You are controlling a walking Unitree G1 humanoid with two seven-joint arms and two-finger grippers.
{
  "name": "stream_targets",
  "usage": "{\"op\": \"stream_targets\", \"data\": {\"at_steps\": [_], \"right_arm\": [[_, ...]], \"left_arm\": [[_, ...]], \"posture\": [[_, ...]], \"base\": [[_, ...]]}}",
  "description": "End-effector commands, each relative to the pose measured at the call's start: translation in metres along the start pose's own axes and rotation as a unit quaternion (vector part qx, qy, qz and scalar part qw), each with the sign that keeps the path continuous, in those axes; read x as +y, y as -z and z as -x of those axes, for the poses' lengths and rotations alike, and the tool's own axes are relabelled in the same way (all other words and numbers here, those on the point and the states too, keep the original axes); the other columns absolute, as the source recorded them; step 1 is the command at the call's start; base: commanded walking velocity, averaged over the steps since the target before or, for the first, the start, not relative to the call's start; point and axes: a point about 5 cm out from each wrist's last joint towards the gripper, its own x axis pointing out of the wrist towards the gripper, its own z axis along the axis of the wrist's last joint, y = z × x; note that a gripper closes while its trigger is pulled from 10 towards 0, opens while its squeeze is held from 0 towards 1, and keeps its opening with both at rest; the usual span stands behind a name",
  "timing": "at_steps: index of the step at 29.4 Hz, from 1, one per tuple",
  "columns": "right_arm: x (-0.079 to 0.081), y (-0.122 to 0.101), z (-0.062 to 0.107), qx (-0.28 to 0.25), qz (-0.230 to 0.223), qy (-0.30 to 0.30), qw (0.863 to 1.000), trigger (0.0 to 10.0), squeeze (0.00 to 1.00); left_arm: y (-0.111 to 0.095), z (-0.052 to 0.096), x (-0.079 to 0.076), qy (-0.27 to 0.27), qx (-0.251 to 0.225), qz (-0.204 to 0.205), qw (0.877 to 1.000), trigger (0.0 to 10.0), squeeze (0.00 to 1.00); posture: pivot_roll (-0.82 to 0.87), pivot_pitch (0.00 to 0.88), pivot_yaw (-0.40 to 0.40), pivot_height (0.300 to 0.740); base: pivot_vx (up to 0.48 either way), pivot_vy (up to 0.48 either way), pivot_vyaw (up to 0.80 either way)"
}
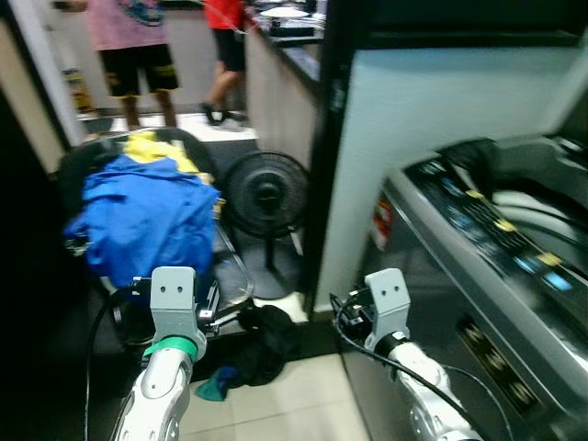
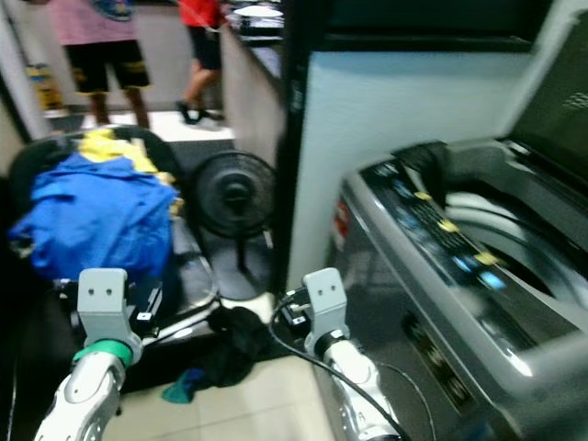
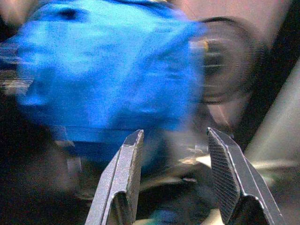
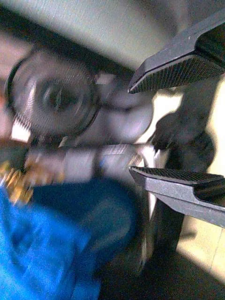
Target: Clothes washing
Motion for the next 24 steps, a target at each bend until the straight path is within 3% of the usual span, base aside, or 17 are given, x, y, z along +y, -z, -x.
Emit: {"op": "stream_targets", "data": {"at_steps": [1,14,15,24], "right_arm": [[-0.009,0.006,0.006,0.009,0.005,0.011,1.000,10.0,0.00],[-0.013,0.003,0.007,-0.001,-0.002,0.008,1.000,10.0,0.00],[-0.013,0.003,0.007,-0.002,-0.017,0.009,1.000,10.0,0.00],[-0.012,-0.006,0.005,-0.021,-0.007,0.006,1.000,10.0,0.00]], "left_arm": [[0.002,0.001,-0.008,0.011,0.004,0.007,1.000,10.0,0.00],[0.000,0.000,-0.004,0.005,0.002,0.008,1.000,10.0,0.00],[0.000,0.000,-0.005,0.006,0.002,0.007,1.000,10.0,0.00],[-0.001,0.000,-0.005,0.007,0.003,0.008,1.000,10.0,0.00]], "posture": [[0.01,0.047,0.009,0.740],[0.02,0.059,0.013,0.740],[0.02,0.059,0.014,0.740],[0.02,0.061,0.021,0.740]], "base": [[0.289,0.000,0.80],[0.273,0.000,0.80],[0.262,0.000,0.00],[0.257,0.000,0.00]]}}
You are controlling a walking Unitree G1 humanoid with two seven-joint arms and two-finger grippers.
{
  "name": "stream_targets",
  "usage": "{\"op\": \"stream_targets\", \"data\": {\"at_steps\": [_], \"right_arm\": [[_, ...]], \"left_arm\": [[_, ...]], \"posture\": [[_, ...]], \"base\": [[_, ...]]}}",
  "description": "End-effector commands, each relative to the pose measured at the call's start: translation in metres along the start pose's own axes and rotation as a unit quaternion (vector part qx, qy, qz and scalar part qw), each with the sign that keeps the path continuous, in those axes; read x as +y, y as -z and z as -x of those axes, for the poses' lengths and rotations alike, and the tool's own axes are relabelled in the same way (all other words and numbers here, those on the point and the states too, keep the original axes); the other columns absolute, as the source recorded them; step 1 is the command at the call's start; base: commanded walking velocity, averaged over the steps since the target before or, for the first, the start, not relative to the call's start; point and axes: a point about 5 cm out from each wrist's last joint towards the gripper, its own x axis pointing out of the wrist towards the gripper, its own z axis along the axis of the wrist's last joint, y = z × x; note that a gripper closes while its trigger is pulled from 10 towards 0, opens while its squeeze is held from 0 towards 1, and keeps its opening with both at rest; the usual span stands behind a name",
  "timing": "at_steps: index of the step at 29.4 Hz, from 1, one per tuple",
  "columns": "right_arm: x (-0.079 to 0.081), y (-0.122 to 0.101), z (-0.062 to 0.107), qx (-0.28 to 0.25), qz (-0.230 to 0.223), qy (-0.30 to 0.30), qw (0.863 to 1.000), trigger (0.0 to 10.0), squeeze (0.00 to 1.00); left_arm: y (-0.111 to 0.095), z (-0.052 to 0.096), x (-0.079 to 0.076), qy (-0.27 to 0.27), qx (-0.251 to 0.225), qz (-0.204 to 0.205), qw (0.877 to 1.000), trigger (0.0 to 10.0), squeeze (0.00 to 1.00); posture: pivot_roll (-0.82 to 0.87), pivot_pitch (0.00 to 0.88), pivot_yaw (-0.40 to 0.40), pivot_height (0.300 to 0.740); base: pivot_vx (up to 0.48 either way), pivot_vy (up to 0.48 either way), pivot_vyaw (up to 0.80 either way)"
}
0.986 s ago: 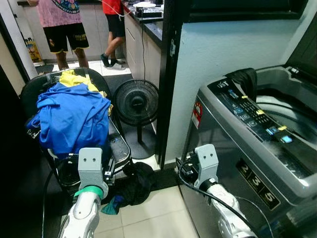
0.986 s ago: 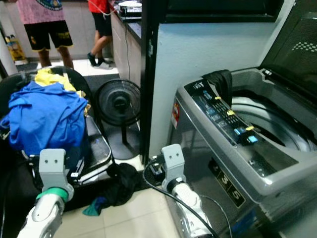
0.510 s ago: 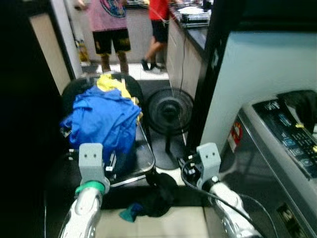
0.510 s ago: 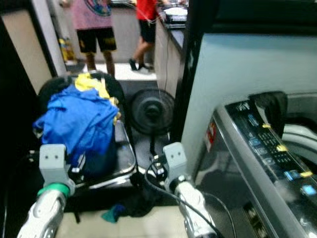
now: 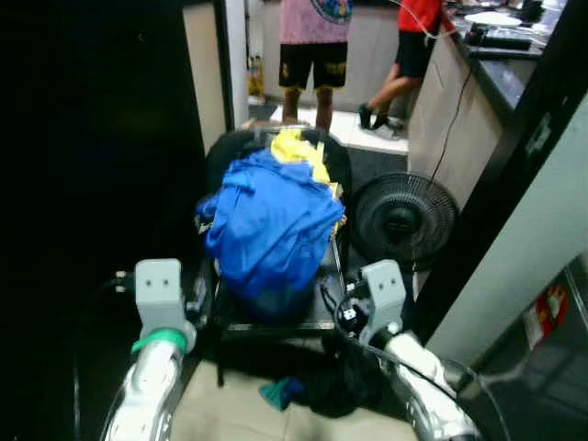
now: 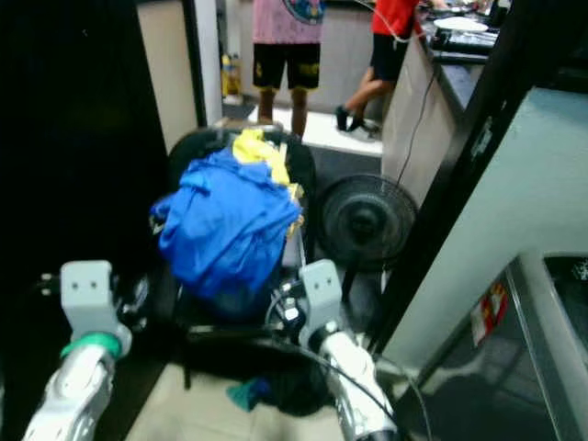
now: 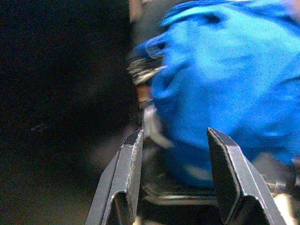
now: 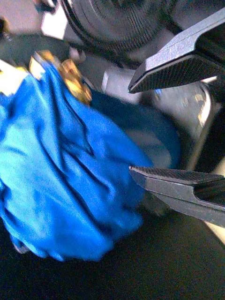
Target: Clothes washing
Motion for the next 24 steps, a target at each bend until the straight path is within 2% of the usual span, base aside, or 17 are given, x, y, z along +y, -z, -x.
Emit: {"op": "stream_targets", "data": {"at_steps": [1,6,12,22,24], "right_arm": [[0.003,0.000,0.000,-0.004,-0.005,-0.003,1.000,10.0,0.00],[0.002,-0.004,-0.002,-0.010,-0.002,-0.002,1.000,10.0,0.00],[-0.006,-0.008,-0.003,-0.016,-0.007,0.039,0.999,10.0,0.00],[-0.008,-0.006,0.000,-0.008,-0.020,0.051,0.998,10.0,0.00],[-0.009,-0.007,0.001,-0.012,-0.014,0.055,0.998,10.0,0.00]], "left_arm": [[0.004,0.002,0.004,-0.007,0.009,-0.002,1.000,10.0,0.00],[0.003,0.002,0.004,-0.006,0.009,-0.001,1.000,10.0,0.00],[-0.002,-0.004,0.003,-0.002,0.003,0.001,1.000,10.0,0.00],[-0.007,-0.010,-0.002,0.011,-0.005,0.004,1.000,10.0,0.00],[-0.008,-0.011,-0.002,0.013,-0.008,0.004,1.000,10.0,0.00]], "posture": [[0.02,0.061,0.021,0.740],[0.02,0.060,0.021,0.740],[0.02,0.061,0.020,0.740],[0.01,0.059,0.027,0.740],[0.01,0.059,0.028,0.740]], "base": [[0.255,0.000,0.00],[0.255,0.000,0.00],[0.257,0.000,0.00],[0.255,0.000,-0.77],[0.255,0.000,0.00]]}}
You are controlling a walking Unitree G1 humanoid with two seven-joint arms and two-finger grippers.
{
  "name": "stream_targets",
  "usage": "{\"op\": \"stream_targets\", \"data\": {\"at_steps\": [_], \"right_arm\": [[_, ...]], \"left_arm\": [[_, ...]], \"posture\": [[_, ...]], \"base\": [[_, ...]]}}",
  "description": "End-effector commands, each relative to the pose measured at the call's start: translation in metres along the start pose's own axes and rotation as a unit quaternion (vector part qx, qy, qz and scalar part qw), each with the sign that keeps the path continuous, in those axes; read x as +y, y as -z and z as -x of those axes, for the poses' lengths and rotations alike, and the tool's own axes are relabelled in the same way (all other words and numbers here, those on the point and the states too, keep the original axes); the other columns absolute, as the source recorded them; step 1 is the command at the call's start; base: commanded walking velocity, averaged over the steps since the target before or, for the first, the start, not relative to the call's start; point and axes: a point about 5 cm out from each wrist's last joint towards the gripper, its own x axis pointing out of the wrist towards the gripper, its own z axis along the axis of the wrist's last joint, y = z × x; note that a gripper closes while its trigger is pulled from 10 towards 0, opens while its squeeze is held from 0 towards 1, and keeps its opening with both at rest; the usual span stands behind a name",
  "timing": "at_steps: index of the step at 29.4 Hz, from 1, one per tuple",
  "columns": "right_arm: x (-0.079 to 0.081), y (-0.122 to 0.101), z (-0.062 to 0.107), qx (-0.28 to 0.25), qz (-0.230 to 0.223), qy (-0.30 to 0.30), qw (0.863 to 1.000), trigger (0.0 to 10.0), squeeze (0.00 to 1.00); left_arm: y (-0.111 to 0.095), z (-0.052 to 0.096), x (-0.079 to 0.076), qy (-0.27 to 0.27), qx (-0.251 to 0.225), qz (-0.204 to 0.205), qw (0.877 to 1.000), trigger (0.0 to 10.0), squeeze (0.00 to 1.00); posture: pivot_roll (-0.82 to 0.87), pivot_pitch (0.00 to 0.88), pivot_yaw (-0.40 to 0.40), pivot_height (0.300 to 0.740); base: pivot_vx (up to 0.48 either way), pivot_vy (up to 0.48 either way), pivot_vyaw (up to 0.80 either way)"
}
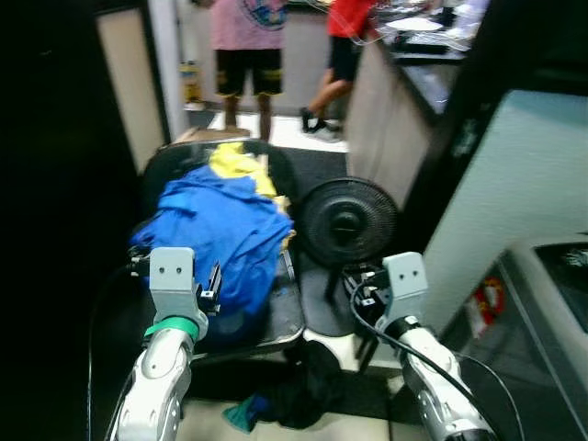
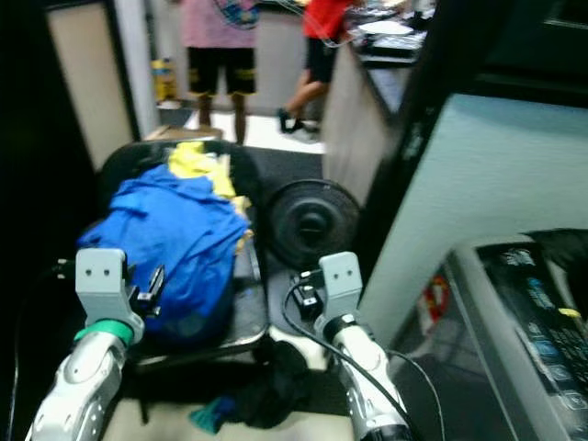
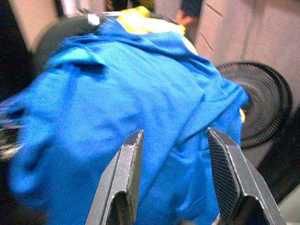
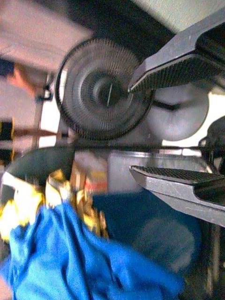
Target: Clothes washing
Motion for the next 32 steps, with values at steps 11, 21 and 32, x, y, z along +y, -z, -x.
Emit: {"op": "stream_targets", "data": {"at_steps": [11,21,32], "right_arm": [[0.0024,0.0004,-0.0006,0.000,0.008,-0.010,1.000,10.0,0.00],[0.0083,-0.0038,-0.0042,-0.005,0.020,-0.035,0.999,10.0,0.00],[0.0047,-0.0068,-0.0049,-0.012,0.023,-0.033,0.999,10.0,0.00]], "left_arm": [[0.0028,-0.0019,-0.0007,0.003,0.008,0.001,1.000,10.0,0.00],[0.0033,-0.0008,-0.0001,0.000,0.007,0.002,1.000,10.0,0.00],[0.0039,-0.0010,-0.0026,0.002,0.006,0.004,1.000,10.0,0.00]], "posture": [[0.01,0.060,0.020,0.740],[0.01,0.052,0.013,0.740],[0.01,0.042,0.013,0.740]], "base": [[0.254,0.000,0.00],[0.256,0.000,0.56],[0.256,0.000,0.00]]}}
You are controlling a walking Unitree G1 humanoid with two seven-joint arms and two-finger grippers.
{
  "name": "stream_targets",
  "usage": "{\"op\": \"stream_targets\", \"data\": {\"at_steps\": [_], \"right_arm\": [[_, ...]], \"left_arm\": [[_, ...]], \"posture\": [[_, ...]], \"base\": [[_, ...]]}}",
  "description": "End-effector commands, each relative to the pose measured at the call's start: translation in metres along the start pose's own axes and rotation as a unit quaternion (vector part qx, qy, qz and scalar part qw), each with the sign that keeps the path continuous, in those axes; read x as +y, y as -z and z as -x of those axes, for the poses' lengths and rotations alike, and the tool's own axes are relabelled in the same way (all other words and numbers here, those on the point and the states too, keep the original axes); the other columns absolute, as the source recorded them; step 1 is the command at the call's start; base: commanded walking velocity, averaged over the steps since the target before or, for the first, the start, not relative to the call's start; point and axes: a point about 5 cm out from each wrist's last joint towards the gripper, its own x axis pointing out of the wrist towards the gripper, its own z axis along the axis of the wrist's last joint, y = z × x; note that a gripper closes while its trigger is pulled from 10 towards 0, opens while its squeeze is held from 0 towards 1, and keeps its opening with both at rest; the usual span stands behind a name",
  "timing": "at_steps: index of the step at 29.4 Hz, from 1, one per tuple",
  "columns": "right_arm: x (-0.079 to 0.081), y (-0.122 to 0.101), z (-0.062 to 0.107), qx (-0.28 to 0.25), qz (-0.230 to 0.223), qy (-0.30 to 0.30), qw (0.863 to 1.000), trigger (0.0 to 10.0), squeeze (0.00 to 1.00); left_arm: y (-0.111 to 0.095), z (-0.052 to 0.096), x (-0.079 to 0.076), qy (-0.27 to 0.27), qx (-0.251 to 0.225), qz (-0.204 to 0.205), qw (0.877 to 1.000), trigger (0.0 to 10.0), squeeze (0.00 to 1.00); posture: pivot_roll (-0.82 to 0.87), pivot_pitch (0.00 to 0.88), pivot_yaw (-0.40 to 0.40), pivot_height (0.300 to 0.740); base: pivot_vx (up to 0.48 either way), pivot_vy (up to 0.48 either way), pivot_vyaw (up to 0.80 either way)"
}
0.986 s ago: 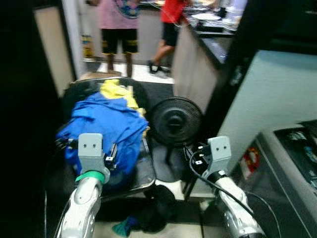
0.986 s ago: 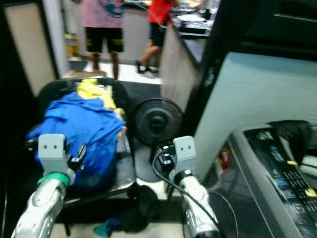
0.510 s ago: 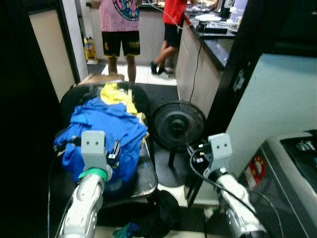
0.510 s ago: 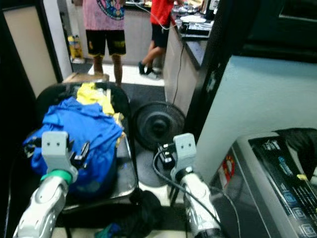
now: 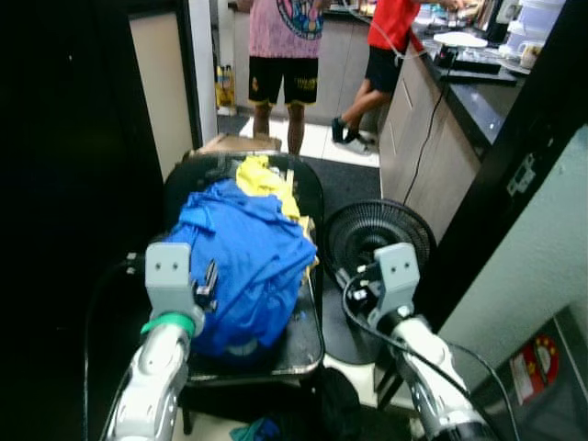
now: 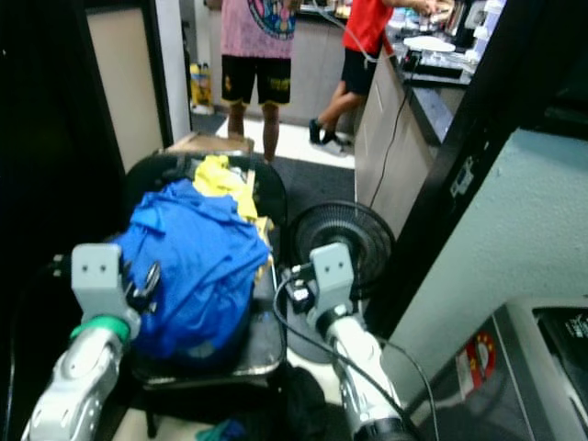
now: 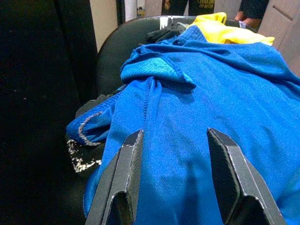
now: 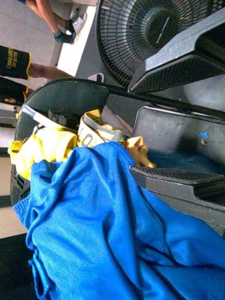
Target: Clothes washing
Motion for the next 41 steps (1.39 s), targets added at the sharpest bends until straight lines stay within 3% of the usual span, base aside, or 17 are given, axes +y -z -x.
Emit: {"op": "stream_targets", "data": {"at_steps": [1,15,21,41], "right_arm": [[-0.002,0.004,0.003,0.006,-0.005,0.003,1.000,10.0,0.00],[-0.002,-0.002,-0.001,-0.008,-0.010,0.009,1.000,10.0,0.00],[-0.006,-0.016,-0.008,-0.032,-0.011,0.015,0.999,10.0,0.00],[-0.004,-0.015,-0.008,-0.030,-0.013,0.012,0.999,10.0,0.00]], "left_arm": [[0.004,0.002,-0.002,0.004,0.006,0.000,1.000,10.0,0.00],[0.002,0.001,-0.001,-0.001,0.002,0.002,1.000,10.0,0.00],[-0.002,-0.001,0.001,-0.005,-0.005,0.006,1.000,10.0,0.00],[-0.002,-0.001,0.002,-0.009,-0.006,0.008,1.000,10.0,0.00]], "posture": [[0.01,0.042,0.013,0.740],[0.01,0.046,0.010,0.740],[0.01,0.050,0.008,0.740],[0.01,0.052,0.007,0.740]], "base": [[0.255,0.000,0.00],[0.256,0.000,0.00],[0.273,0.000,0.00],[0.388,0.000,0.00]]}}
